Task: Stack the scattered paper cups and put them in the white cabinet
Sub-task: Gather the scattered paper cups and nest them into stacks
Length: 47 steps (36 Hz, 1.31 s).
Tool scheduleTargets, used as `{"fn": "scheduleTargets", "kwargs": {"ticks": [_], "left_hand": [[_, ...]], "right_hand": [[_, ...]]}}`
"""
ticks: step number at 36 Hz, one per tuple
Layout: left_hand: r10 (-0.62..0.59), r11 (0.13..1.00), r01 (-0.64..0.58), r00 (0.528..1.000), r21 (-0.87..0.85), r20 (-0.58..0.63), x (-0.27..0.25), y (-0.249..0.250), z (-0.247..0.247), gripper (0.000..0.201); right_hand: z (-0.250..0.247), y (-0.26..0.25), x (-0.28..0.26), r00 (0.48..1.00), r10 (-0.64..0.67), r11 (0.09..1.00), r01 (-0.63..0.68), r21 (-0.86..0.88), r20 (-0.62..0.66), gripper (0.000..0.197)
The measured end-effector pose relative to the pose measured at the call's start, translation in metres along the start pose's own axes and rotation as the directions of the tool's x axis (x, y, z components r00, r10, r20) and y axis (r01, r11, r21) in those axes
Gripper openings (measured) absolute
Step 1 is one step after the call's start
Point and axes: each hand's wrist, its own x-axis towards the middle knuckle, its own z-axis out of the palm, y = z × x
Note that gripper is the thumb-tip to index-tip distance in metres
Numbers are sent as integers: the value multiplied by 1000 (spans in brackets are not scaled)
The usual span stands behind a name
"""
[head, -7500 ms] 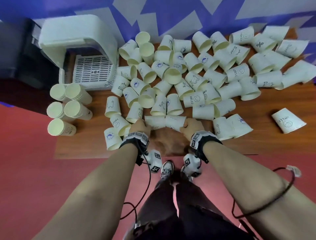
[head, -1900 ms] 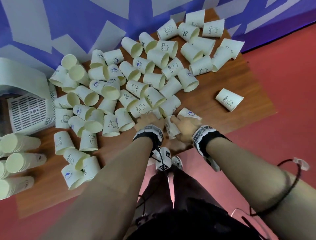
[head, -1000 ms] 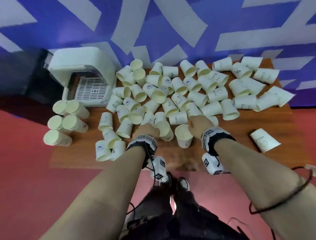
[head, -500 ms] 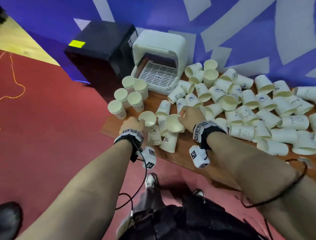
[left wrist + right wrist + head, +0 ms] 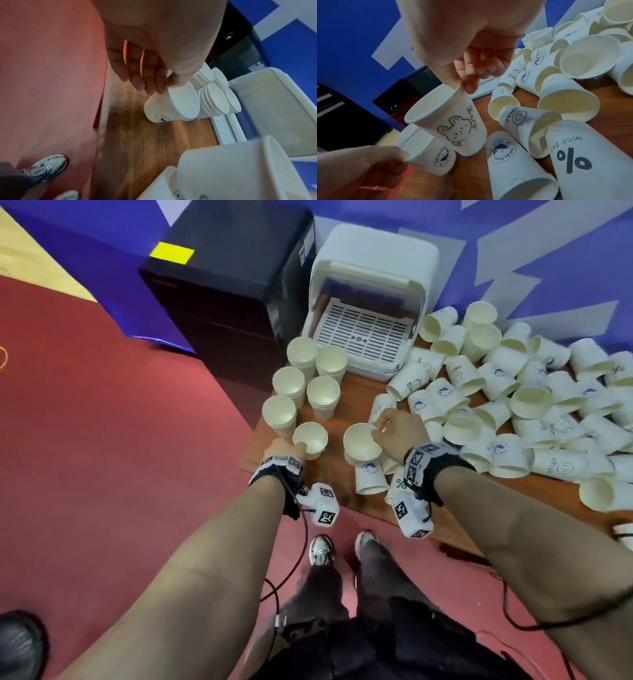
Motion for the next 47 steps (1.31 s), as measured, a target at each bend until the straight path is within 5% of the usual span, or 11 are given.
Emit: {"fn": "scheduleTargets", "kwargs": {"ticks": [27, 35, 40, 44, 47], "left_hand": [[-35, 928, 83, 990, -363, 136, 57, 1, 32, 42], [-75, 756, 328, 903, -566, 423, 55, -6, 14, 45], [-84, 922, 173, 963, -347, 256, 44, -4, 23, 23], [-98, 947, 174, 957, -270, 275, 41, -6, 24, 6], [-36, 997, 49, 978, -59, 205, 49, -10, 39, 24]], "right_hand": [[0, -67, 45, 998, -52, 975, 54, 214, -18, 8], [26, -60, 50, 990, -49, 967, 12, 256, 135, 8], [29, -53, 50, 984, -27, 973, -14, 231, 174, 6], [22, -42, 48, 986, 21, 977, -56, 207, 168, 8], [12, -28, 40, 990, 54, 982, -77, 171, 132, 15]]}}
